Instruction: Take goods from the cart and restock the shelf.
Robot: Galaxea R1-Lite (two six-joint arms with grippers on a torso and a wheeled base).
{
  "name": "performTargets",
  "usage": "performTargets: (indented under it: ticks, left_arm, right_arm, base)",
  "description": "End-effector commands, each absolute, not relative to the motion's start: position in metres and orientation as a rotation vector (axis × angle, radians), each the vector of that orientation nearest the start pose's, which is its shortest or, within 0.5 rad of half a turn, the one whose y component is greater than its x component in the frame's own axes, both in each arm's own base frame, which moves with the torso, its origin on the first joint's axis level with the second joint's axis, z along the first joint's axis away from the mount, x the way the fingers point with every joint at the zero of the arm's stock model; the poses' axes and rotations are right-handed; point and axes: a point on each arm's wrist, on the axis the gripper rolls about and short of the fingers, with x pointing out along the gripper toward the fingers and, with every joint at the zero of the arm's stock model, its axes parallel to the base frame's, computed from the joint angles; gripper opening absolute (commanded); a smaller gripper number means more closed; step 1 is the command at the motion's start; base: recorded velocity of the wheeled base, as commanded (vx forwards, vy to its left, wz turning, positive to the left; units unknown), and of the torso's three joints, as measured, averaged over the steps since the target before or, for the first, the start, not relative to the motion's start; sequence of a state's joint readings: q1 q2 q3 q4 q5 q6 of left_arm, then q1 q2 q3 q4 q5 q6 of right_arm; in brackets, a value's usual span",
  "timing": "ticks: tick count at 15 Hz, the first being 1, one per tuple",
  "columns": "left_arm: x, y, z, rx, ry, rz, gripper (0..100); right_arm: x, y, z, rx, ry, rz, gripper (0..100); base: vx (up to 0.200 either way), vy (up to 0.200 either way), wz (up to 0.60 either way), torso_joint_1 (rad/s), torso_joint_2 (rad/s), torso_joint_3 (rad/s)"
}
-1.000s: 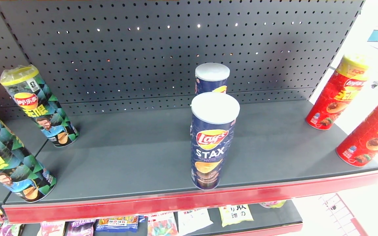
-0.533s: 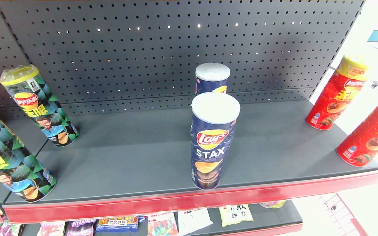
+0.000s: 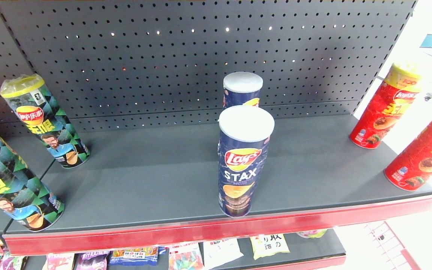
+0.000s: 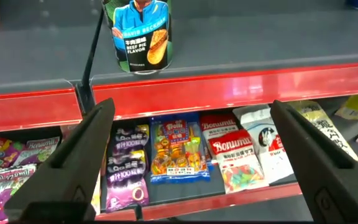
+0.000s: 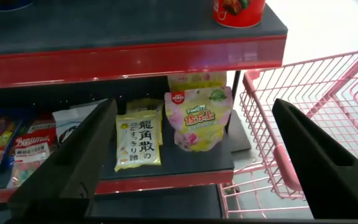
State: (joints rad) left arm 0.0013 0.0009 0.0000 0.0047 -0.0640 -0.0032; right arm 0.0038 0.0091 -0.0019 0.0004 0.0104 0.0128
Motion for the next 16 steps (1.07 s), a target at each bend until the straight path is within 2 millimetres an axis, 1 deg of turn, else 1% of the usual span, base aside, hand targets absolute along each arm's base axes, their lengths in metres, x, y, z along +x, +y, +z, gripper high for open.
performTargets:
  ticks: [1, 2, 7, 10, 13, 16]
  left_arm:
    - [-0.0228, -0.0015, 0.075, -0.003, 0.005, -0.063, 100]
    - [-0.0228, -0.0015, 0.075, -0.003, 0.005, -0.063, 100]
    - [-0.0228, -0.0015, 0.075, -0.003, 0.005, -0.063, 100]
    - [-0.023, -0.0015, 0.0754, -0.002, 0.003, -0.063, 100]
    - [-0.023, -0.0015, 0.0754, -0.002, 0.003, -0.063, 100]
    - [-0.023, -0.0015, 0.0754, -0.002, 0.003, -0.063, 100]
  right_arm:
    - [-0.0228, 0.0001, 0.0752, 0.009, 0.003, 0.009, 100]
    - [-0.0227, -0.0005, 0.0752, 0.001, 0.005, -0.015, 100]
    - [-0.0227, -0.0004, 0.0752, 0.0, 0.005, -0.014, 100]
    - [-0.0227, -0.0004, 0.0752, 0.0, 0.005, -0.014, 100]
    - [-0.0227, -0.0004, 0.0752, 0.0, 0.005, -0.014, 100]
    - [-0.0227, -0.0004, 0.0752, 0.0, 0.005, -0.014, 100]
  base:
    - [0.0, 0.0, 0.0, 0.0, 0.0, 0.0]
    - [0.0, 0.0, 0.0, 0.0, 0.0, 0.0]
    - [0.0, 0.0, 0.0, 0.0, 0.0, 0.0]
    - [-0.2, 0.0, 0.0, 0.014, 0.0, 0.005]
    - [0.0, 0.0, 0.0, 0.0, 0.0, 0.0]
    - [0.0, 0.0, 0.6, 0.01, 0.0, 0.001]
